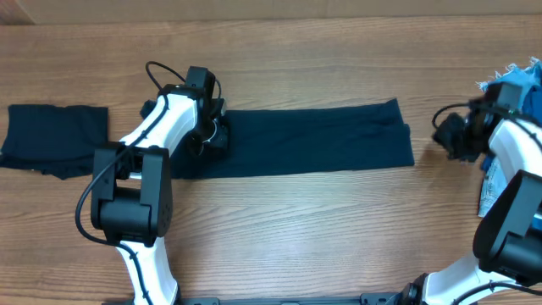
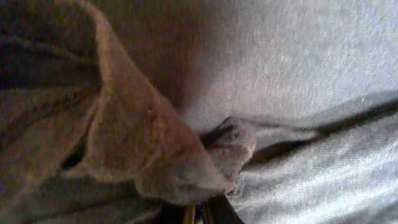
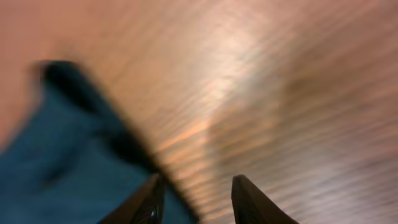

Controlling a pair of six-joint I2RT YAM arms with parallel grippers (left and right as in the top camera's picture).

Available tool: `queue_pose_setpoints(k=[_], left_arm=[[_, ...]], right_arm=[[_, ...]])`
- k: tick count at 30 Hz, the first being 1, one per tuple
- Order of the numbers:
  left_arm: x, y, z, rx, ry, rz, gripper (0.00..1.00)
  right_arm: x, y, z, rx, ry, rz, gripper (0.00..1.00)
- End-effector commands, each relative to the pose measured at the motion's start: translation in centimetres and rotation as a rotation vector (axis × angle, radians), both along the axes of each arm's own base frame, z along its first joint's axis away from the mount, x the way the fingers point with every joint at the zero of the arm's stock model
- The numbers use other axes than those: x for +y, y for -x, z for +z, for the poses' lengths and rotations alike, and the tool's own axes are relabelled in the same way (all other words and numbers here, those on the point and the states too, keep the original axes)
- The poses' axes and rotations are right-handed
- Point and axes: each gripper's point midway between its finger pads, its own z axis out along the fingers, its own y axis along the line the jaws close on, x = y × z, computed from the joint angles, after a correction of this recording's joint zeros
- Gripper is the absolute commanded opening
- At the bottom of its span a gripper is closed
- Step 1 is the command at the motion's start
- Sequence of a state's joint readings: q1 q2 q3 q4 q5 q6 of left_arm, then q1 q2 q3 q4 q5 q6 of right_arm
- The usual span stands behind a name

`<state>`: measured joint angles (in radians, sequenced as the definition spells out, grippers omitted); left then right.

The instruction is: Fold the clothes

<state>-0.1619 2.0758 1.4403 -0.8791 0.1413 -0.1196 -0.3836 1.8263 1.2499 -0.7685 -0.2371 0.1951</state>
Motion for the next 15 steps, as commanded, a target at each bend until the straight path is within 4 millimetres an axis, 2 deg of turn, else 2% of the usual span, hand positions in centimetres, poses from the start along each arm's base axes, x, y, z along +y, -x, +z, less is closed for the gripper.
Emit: queue_pose_setpoints(k=[1,2,6,7,9,10,12,15], left_arm=[[-1.1,-2.6,3.0,-0.095,-0.004,-0.051,0.12],[-2.5,-3.4,4.4,-0.129,0.039,-0.068,0.15],[-4.9,-3.8,6.5,-0.146,0.134,-0.099,0.2],[-5.3,-4.6,8.7,-0.168,0.15,-0.101,0.24],[-5.4,-5.3,11.3,-0.204,0.155,-0.104,0.24],[-5.5,-5.8,13.7,-0.242,0.158,-0.105,0.25],[-5.4,-6.2,18.1,-0.319,0.161,-0.107,0.25],[-3.9,-5.5,24.4,-0.448,0.106,-0.09,0.26]], right_arm=[[2.5,-3.5,6.1,-0.195,-0.124,0.131,0.47],[2.5,-3.7,6.0,-0.205,-0.123,0.141,0.63],[3.0,-3.6,3.8,-0.178,-0.147,0.209,0.8],[4.1,-3.7,2.0,-0.174,-0.211,0.269,0.83],[4.7,-3.6,0.2,-0.154,-0.256,0.297,0.83],[4.9,-3.5,-1.0,-0.133,-0.277,0.301,0.83],[5.9,-3.3,-2.0,-0.144,-0.334,0.361,0.83],[6.2,-3.1,-3.1,-0.139,-0.346,0.393,0.84]])
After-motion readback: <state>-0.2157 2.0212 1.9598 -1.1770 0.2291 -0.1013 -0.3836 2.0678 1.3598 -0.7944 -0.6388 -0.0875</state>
